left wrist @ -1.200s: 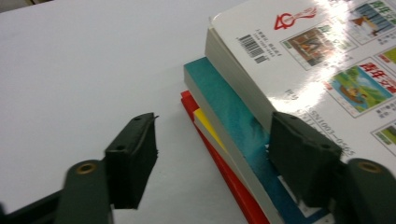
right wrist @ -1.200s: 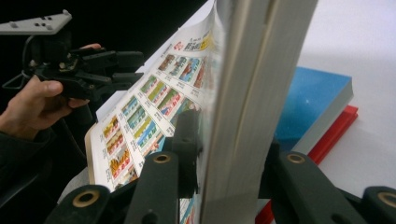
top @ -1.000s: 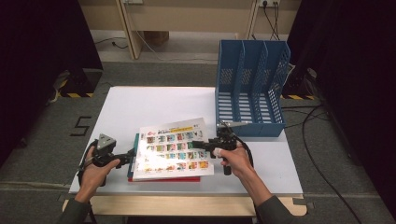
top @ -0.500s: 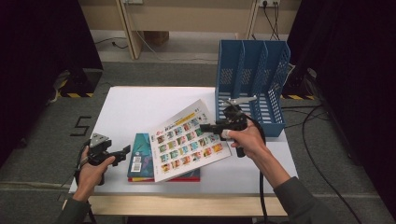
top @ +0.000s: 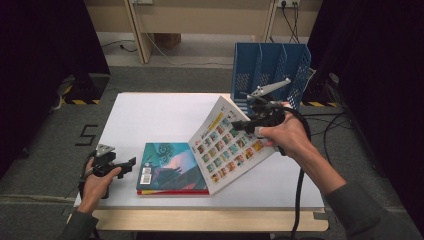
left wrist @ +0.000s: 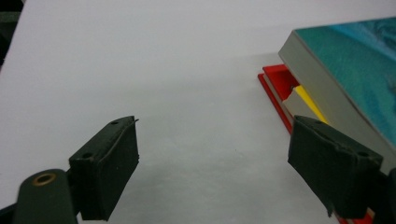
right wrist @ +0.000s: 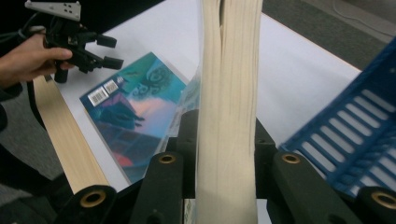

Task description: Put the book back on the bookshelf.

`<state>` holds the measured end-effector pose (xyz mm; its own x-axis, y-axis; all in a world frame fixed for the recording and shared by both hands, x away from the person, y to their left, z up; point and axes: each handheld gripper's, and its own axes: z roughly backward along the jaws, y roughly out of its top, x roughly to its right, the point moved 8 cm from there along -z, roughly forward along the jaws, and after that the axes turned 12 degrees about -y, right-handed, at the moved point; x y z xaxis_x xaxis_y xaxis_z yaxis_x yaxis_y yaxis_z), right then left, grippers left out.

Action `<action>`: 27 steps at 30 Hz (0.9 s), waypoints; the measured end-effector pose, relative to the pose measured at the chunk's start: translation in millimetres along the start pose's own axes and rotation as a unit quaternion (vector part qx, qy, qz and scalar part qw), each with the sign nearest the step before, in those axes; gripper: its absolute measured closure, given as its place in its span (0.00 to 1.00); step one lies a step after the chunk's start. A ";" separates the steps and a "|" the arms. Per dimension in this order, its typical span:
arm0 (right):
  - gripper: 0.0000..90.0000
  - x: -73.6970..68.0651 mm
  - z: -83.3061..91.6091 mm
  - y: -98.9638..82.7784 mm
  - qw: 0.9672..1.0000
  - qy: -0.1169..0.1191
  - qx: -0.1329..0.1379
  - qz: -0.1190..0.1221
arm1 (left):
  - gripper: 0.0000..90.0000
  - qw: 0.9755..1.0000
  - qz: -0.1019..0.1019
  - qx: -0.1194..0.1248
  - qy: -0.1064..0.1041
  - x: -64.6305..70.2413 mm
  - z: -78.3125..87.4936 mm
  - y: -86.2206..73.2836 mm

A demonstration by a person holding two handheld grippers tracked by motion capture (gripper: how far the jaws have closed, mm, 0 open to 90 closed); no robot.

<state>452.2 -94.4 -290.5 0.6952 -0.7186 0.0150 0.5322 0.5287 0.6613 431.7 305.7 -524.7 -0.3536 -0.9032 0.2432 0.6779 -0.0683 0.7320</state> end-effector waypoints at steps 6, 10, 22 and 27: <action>0.82 9.5 21.4 -2.9 0.998 -0.051 -0.024 0.038 | 0.15 0.998 -0.038 -0.054 -0.013 4.1 -10.6 -13.9; 0.82 20.5 27.9 -9.7 0.995 -0.077 -0.041 0.043 | 0.15 0.998 -0.039 -0.050 -0.012 4.4 -10.7 -14.4; 0.82 32.2 16.3 -39.3 0.992 -0.072 -0.096 0.035 | 0.15 0.998 -0.041 -0.042 -0.013 4.1 -10.7 -15.3; 0.80 31.9 8.7 -35.5 0.992 -0.061 -0.108 0.030 | 0.15 0.998 -0.041 -0.042 -0.014 4.1 -10.6 -15.4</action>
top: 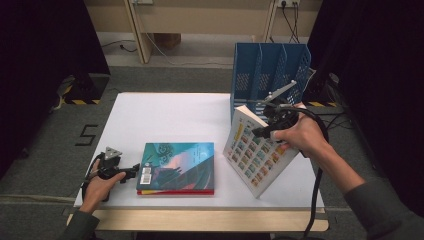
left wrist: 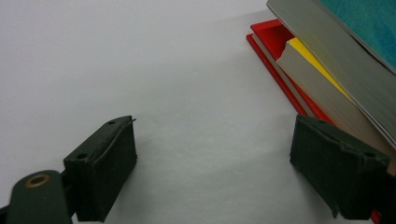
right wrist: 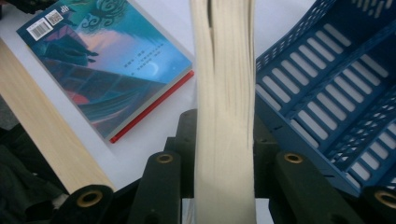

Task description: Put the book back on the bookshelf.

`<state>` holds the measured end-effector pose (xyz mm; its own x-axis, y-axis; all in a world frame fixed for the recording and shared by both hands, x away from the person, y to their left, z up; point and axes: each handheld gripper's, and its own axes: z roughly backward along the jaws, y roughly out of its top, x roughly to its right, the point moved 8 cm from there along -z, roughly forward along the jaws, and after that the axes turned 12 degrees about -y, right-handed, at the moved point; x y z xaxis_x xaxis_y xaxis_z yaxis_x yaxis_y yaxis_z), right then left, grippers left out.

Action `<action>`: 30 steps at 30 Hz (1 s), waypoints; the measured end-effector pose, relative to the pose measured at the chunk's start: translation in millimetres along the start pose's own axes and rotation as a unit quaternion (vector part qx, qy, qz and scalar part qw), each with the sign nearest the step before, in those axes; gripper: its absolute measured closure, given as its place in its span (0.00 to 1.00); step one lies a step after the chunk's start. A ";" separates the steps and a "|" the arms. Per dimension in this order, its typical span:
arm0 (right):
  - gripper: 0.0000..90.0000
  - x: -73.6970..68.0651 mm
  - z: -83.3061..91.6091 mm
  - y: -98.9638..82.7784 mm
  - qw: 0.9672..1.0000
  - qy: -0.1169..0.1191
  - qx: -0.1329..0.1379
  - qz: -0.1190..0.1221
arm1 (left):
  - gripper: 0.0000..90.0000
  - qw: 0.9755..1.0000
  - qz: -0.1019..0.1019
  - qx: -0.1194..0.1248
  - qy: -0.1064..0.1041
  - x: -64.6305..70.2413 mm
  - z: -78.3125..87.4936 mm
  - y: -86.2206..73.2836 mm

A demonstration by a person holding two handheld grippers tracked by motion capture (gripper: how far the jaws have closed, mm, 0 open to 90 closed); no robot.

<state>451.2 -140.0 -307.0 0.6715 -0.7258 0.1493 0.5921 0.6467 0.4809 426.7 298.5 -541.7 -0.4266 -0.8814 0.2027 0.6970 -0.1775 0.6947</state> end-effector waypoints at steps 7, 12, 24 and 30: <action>0.78 -5.7 -3.8 4.7 1.000 0.003 -0.022 -0.001 | 0.15 1.000 0.000 0.001 0.000 0.0 -0.1 0.0; 0.76 -6.3 -2.9 1.0 0.999 0.006 -0.039 -0.011 | 0.15 1.000 0.000 0.001 0.000 0.0 -0.1 0.0; 0.75 -7.7 -9.5 2.3 0.998 0.015 -0.056 -0.011 | 0.15 1.000 0.000 0.000 0.000 0.1 0.0 0.0; 0.80 -6.7 -11.0 2.5 0.998 0.000 -0.063 0.022 | 0.15 1.000 0.000 0.000 0.000 0.0 0.0 0.0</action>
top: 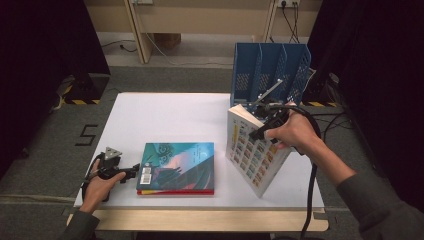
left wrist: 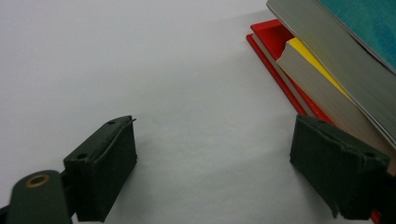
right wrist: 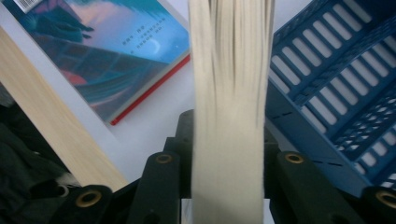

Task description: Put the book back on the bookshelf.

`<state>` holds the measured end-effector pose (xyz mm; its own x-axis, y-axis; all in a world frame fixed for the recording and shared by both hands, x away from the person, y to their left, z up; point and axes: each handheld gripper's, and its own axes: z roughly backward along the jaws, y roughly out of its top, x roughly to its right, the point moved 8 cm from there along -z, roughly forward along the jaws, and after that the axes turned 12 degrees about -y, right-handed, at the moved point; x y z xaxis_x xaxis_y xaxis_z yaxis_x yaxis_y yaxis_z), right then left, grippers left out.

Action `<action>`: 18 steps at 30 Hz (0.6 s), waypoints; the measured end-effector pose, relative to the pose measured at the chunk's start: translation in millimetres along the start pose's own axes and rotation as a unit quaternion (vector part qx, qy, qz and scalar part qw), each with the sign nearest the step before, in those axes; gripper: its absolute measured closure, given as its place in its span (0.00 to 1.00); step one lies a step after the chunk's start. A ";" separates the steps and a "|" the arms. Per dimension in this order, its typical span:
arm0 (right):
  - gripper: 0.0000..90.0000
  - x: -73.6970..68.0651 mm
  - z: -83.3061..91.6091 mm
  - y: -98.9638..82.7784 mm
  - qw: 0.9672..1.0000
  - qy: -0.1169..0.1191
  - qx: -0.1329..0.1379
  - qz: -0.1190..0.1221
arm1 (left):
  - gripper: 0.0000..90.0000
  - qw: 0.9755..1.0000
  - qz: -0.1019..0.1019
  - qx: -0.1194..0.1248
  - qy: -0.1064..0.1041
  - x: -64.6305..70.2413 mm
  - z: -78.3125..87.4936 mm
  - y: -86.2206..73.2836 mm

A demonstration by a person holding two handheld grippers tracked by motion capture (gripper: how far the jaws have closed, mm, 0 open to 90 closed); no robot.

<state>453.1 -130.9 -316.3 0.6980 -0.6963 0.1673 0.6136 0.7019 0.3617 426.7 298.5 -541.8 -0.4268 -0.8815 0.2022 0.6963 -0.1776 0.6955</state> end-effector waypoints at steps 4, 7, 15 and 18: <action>0.82 2.8 1.0 -0.9 1.000 -0.016 0.002 0.009 | 0.15 1.000 0.000 0.000 0.000 -0.1 0.0 0.0; 0.82 2.7 2.9 -2.1 1.000 -0.014 0.006 0.011 | 0.15 1.000 0.000 0.000 0.000 -0.1 0.0 0.0; 0.82 2.8 20.9 -3.0 0.999 -0.021 0.026 0.014 | 0.15 1.000 0.000 0.000 0.000 -0.1 -0.1 0.1; 0.82 5.7 31.7 -0.8 0.999 -0.020 0.036 0.010 | 0.15 1.000 0.001 0.000 -0.001 0.0 -0.1 0.1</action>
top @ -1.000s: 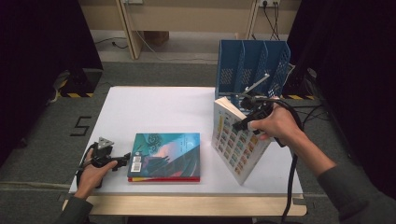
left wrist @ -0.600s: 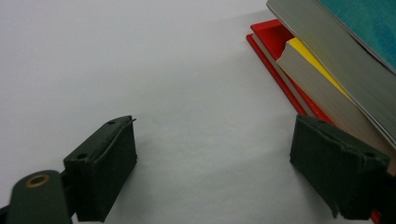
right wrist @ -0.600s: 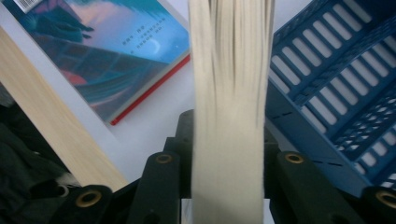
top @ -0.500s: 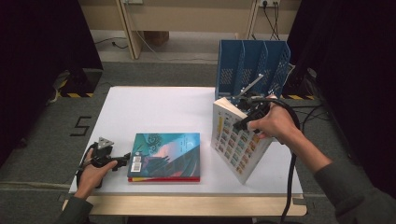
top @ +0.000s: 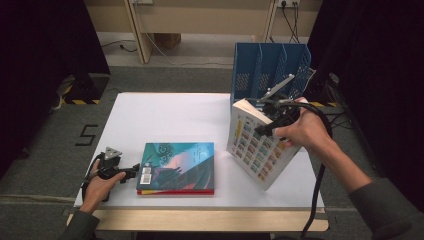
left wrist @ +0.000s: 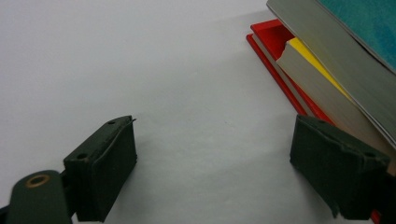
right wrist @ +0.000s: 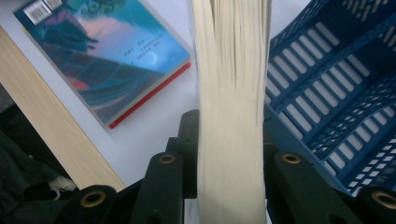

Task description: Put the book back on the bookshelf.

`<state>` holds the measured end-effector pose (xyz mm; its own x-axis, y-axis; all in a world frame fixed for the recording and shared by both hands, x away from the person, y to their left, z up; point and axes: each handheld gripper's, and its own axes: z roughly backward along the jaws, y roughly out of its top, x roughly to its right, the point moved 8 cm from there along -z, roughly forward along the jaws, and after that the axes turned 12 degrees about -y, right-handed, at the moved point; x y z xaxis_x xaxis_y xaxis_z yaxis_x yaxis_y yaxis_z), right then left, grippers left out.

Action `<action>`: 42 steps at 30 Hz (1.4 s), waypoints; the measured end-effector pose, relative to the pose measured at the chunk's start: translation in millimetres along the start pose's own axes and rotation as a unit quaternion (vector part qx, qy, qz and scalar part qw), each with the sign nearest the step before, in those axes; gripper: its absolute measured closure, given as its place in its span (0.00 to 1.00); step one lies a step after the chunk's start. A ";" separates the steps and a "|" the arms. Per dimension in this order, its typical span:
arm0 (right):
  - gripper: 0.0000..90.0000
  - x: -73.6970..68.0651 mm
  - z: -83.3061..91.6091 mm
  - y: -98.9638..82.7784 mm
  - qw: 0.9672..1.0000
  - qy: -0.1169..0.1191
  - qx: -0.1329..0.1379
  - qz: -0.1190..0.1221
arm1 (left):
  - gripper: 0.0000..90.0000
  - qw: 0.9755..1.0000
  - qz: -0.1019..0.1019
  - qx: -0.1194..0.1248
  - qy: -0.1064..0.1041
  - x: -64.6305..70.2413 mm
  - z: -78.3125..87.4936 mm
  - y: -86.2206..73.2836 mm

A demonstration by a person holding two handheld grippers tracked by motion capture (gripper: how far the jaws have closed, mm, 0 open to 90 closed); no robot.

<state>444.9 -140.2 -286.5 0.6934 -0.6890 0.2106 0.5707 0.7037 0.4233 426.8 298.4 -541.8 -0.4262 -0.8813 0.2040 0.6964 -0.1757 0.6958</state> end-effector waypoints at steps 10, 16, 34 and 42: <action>0.82 17.6 37.5 27.4 0.999 -0.026 0.029 -0.001 | 0.15 1.000 0.000 0.000 0.000 0.0 0.0 0.0; 0.82 29.4 45.9 44.9 0.998 -0.049 0.040 0.000 | 0.15 1.000 0.000 0.000 0.000 -0.1 0.1 -0.1; 0.82 90.0 39.6 91.8 0.992 -0.110 0.029 -0.050 | 0.15 1.000 0.000 -0.001 0.000 -0.2 0.2 -0.2; 0.82 116.0 30.4 115.8 0.988 -0.129 0.040 -0.076 | 0.15 1.000 0.000 0.000 0.000 -0.2 0.1 -0.1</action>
<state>578.0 -143.9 -186.3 0.4604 -0.8147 0.3526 0.6160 0.5792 0.5339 426.8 298.6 -541.8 -0.4264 -0.8815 0.2030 0.6960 -0.1764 0.6960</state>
